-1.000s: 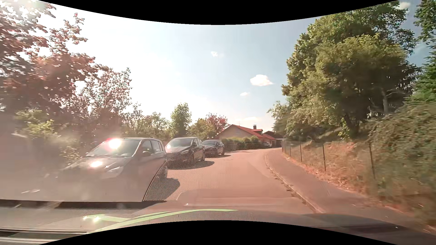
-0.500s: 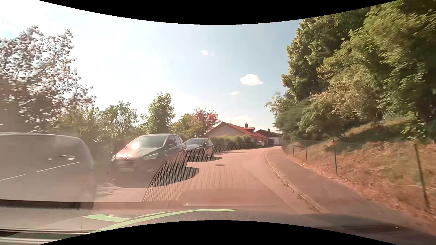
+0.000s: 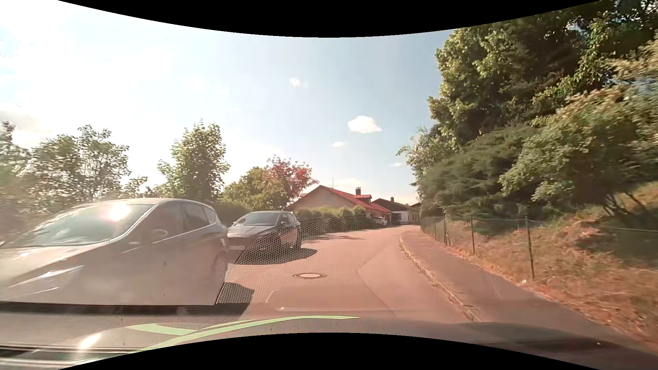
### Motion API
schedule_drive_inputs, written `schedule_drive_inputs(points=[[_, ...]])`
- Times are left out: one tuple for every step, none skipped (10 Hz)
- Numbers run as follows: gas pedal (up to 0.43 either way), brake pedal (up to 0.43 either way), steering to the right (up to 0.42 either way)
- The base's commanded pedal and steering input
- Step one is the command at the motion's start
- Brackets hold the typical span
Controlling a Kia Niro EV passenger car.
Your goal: Follow the waypoints while adhering to traffic rules and regulations
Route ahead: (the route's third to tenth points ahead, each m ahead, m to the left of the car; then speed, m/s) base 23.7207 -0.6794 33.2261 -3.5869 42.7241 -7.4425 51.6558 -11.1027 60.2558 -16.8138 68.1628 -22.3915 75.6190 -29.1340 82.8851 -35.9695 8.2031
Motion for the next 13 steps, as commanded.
schedule_drive_inputs(points=[[0.150,0.000,0.059],[0.150,0.000,0.059],[0.138,0.000,0.059],[0.138,0.000,0.058],[0.138,0.000,0.058],[0.118,0.000,0.058],[0.110,0.000,0.056],[0.110,0.000,0.052],[0.110,0.000,0.049],[0.110,0.000,0.045],[0.110,0.000,0.042],[0.110,0.000,0.040],[0.110,0.000,0.039]])
